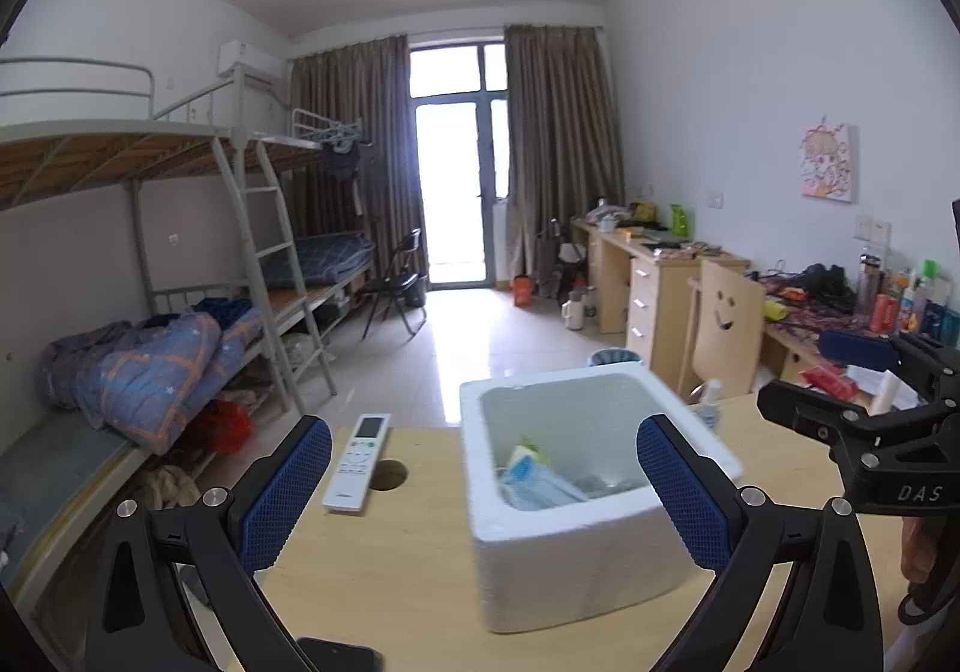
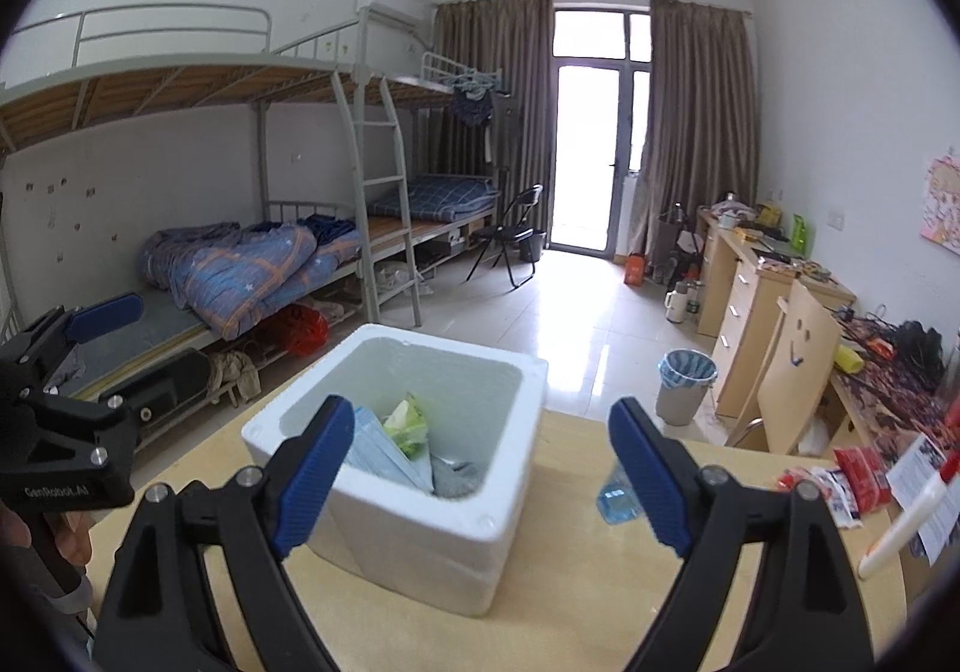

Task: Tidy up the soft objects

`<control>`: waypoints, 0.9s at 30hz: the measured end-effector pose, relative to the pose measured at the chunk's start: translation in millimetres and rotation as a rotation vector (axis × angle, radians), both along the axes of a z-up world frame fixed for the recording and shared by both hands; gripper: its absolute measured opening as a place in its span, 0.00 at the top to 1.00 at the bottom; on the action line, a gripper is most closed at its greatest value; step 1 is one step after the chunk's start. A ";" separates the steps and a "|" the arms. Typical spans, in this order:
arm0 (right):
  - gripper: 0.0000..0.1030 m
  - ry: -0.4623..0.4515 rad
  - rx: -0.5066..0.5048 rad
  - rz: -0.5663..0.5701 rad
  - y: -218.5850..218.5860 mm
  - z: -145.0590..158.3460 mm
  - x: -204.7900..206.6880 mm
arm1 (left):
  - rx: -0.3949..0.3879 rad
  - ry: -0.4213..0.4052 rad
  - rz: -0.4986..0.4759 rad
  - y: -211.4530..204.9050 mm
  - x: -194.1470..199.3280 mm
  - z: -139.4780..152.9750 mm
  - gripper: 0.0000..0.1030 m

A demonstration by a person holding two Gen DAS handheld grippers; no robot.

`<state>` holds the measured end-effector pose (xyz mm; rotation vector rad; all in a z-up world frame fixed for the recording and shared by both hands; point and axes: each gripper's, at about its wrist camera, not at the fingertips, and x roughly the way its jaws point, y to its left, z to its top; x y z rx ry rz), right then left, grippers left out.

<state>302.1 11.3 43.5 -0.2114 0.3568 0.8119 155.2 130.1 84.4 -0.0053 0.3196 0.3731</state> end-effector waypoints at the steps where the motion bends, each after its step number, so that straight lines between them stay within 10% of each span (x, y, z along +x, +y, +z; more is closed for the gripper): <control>1: 0.07 0.000 0.009 -0.008 -7.2 0.2 -2.8 | 0.003 -0.004 -0.005 -6.1 -2.0 0.6 0.01; 27: 0.00 -0.053 0.169 -0.090 -123.0 9.9 -84.5 | 0.021 -0.100 -0.105 -80.2 -76.4 11.4 0.01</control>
